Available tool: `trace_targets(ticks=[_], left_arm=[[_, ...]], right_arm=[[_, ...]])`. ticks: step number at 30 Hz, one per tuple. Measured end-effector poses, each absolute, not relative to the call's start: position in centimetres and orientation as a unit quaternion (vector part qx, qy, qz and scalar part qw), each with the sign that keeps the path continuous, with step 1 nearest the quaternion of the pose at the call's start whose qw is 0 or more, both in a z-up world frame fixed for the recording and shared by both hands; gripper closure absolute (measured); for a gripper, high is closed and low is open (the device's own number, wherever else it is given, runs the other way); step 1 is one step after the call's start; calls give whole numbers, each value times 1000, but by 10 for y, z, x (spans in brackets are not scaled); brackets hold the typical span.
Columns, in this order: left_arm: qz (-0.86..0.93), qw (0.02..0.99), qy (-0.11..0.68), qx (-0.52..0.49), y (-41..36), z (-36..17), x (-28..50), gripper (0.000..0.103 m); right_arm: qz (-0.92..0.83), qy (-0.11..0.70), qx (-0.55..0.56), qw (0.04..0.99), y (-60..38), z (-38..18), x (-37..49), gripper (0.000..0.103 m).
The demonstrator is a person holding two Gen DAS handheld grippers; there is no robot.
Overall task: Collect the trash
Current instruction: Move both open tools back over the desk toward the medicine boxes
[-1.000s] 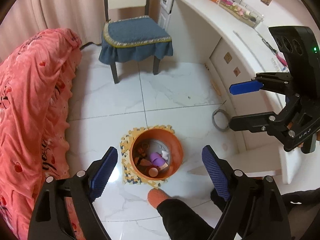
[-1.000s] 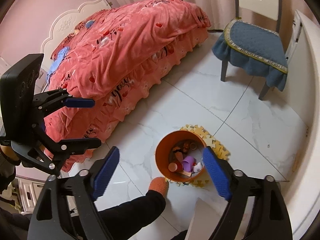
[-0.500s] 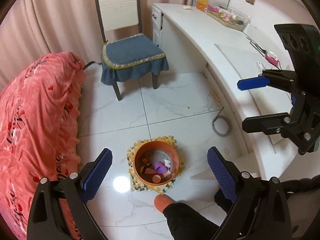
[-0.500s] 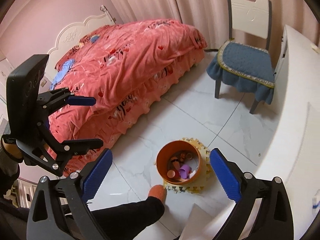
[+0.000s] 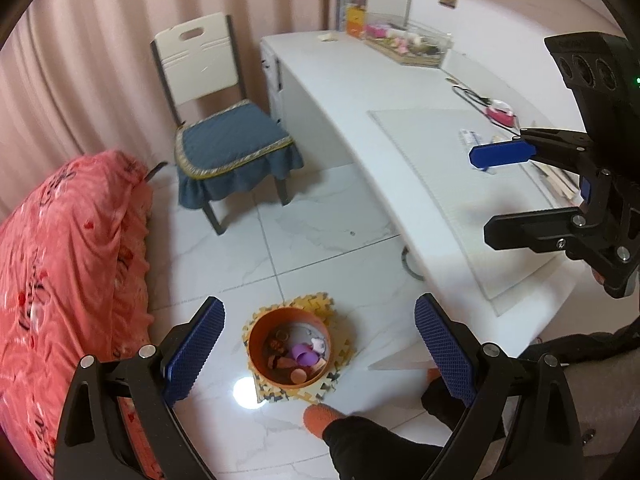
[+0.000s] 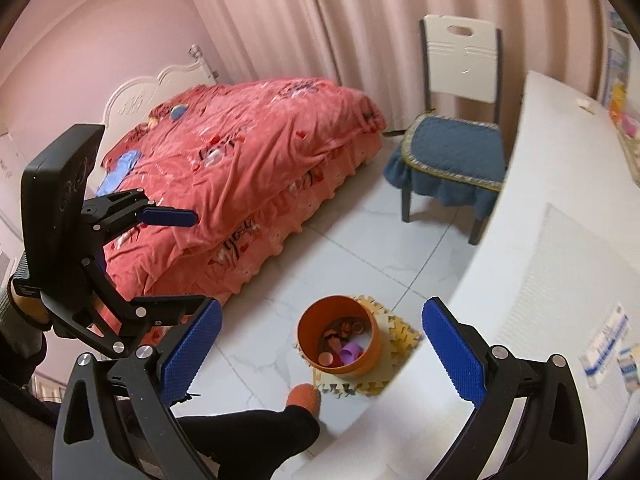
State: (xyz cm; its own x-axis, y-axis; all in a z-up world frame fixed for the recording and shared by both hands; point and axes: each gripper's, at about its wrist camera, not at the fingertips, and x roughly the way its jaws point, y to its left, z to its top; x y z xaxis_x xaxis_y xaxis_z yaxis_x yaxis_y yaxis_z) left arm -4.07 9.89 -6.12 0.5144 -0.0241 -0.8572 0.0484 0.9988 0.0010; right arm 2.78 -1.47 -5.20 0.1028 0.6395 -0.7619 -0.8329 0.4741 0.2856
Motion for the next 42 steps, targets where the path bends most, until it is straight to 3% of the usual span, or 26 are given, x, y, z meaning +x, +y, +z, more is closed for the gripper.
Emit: trace_targets(ticks=[23,42], left_arm=[[-196,851,475,112,-46,-55,35,8],[-269,814,505,103,-145,-106,130,8]], right_arm=[[323,449,-11,833,-223,-42,71,5],[212,475,15,854,-317,-88,154,5]])
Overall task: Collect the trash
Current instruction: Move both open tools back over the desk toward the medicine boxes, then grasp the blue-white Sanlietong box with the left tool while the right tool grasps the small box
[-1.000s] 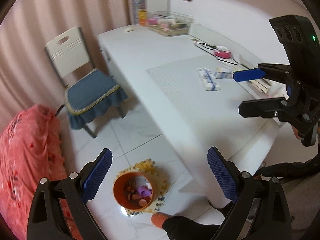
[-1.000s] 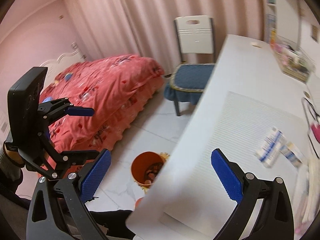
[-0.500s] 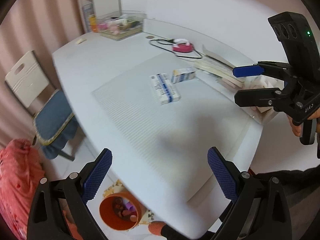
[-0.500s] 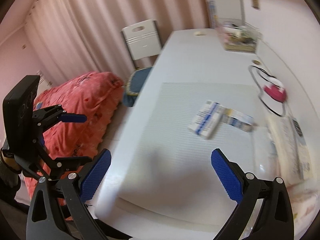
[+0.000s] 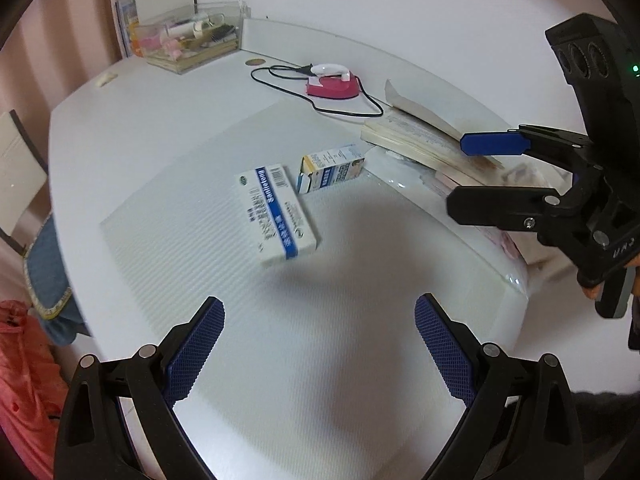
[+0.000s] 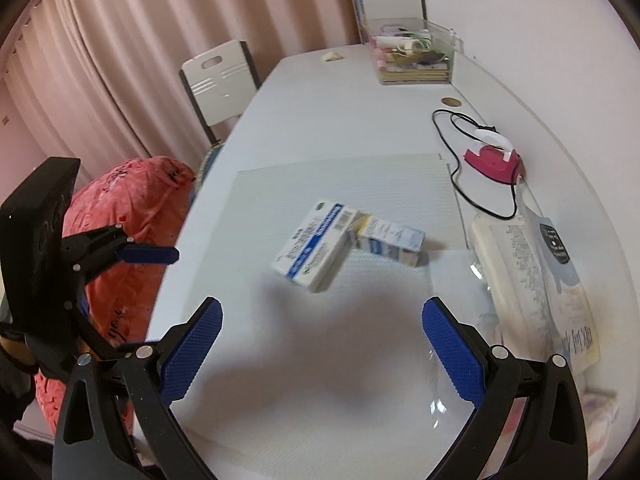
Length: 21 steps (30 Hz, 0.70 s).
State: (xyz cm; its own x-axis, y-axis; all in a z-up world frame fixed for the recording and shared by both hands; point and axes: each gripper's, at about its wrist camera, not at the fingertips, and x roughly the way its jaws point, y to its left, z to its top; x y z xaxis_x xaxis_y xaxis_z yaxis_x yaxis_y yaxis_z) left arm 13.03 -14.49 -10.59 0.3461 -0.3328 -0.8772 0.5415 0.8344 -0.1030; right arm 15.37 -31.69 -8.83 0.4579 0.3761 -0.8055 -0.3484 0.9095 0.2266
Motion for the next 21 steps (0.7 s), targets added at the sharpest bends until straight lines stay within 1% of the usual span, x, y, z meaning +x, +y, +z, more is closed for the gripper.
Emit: trace_targets(ticks=[10,18,21], left_arm=[[-243,809,527,88,-168,-149,183,8],[-218,807,543,78,-169,-179,216,8],[-212,806,547,76,-170,-187,223,8]], right_arm=[[159,491,-30,856,-319,-136,217,5],[139,524,-125,831,-307,-184,257,5],[140,523,-129,831,-307,-192,266,5]])
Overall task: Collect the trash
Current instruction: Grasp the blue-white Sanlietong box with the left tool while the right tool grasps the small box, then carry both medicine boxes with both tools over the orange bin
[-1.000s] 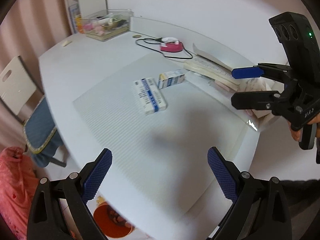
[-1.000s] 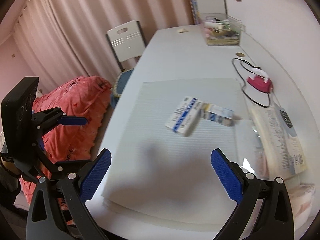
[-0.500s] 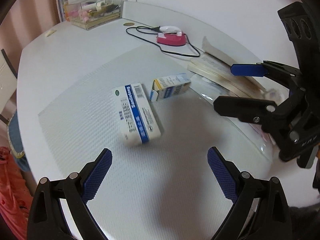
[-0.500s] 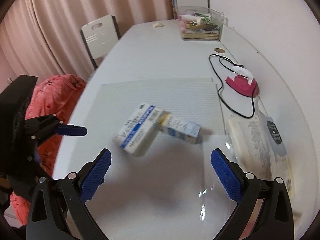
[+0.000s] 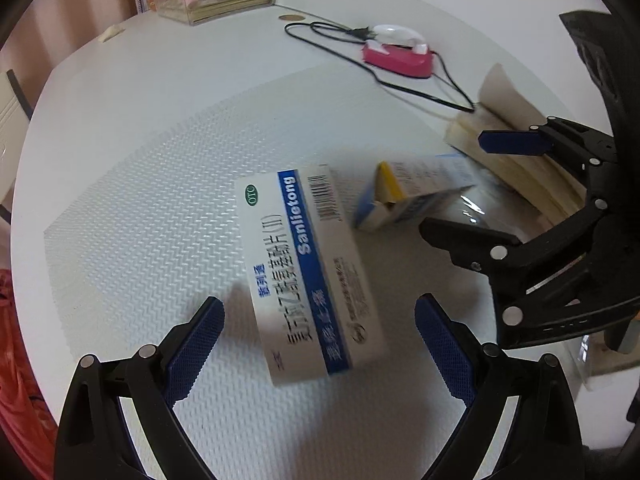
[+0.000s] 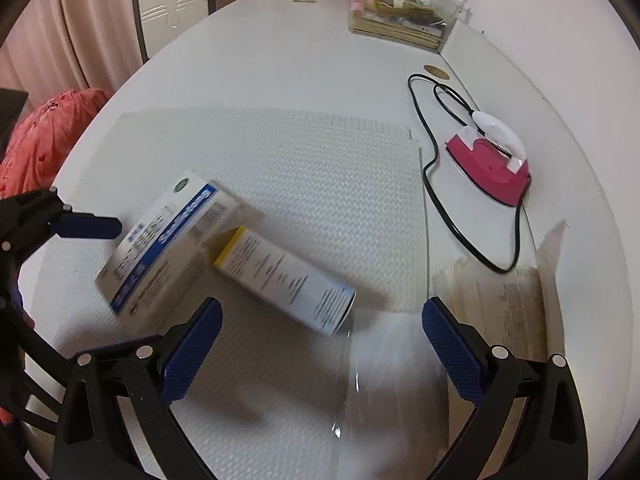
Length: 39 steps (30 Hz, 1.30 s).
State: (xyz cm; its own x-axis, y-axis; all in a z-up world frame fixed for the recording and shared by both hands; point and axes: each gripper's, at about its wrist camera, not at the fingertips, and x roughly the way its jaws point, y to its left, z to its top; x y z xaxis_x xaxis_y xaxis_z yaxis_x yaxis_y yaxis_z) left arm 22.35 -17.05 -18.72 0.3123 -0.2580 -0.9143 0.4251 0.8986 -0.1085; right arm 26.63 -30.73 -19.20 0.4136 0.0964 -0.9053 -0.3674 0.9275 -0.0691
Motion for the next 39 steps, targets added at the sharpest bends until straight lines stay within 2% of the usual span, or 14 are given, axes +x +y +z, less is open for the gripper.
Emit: trace_targets(ticks=[4,6,7,11,14,18,25,39], left_arm=[[-212,809,541,91,-175,-192,227,8],[-214,809,538,100,-176,-193,226,8],[-216,810,537,100,-175,-193,226,8],[-217,819,520,110,-169,-189,224,39],[-224,817,521,104,-165,-189,223,40],[-229,815,527,74,-158,-186,218,40],[-229,822,514,87,-141,-159,183,40],[-181,848,488,97,-84,-88,88,40]], right_arm=[[149,521,-127,831,-304,-198,273,7],[166,529,-121,824,-301,-203,274,24],[170,533,-121,820,-299,-205,273,42],[184,538,-110,816,-297,-207,271,60],[188,536,-113,815,-295,-206,270,68],[198,533,-84,818,-298,-199,261,70],[231,515,-57,823,-301,-168,229,70],[315,468,-109,819,-263,-92,143,70]])
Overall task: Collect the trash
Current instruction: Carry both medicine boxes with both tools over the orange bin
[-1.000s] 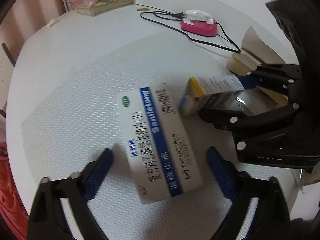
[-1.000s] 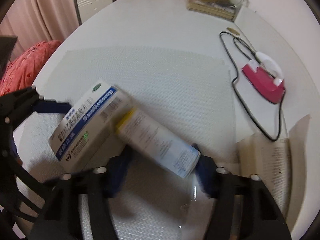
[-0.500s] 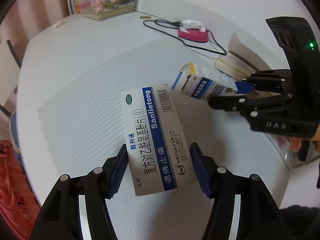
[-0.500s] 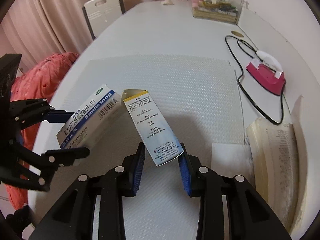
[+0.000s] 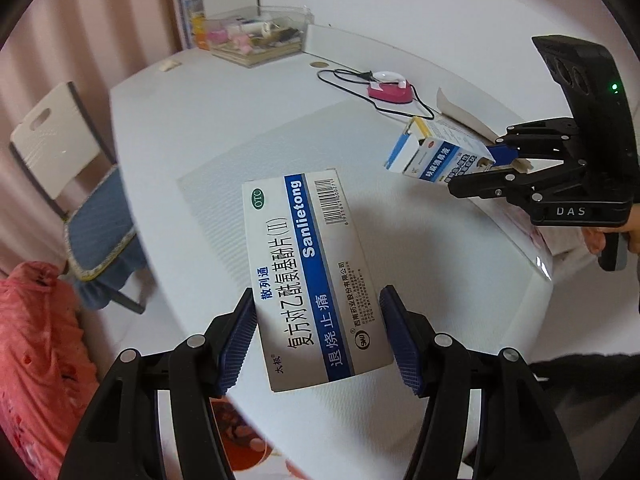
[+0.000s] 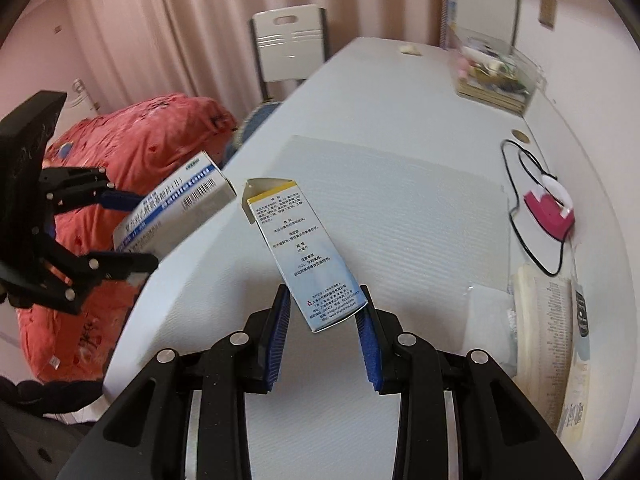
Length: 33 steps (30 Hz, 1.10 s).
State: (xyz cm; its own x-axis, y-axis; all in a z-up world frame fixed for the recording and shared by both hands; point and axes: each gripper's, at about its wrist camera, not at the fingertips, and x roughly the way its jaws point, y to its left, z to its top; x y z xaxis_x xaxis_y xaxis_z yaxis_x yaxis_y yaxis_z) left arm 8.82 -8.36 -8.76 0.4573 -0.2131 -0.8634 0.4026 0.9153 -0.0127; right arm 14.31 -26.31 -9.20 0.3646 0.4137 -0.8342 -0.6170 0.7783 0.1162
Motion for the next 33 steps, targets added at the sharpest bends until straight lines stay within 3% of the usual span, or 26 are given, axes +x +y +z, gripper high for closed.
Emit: trace_targets(ticks=[17,33], left_arm=[[-39,873,485,37,29,-58,-8,40],[39,858,510,-42,136,-87,-53,40]], right_arm=[[455,442,-148,759,-132,-67,78,70],[546,438,-203,685,41,-91,30,70]])
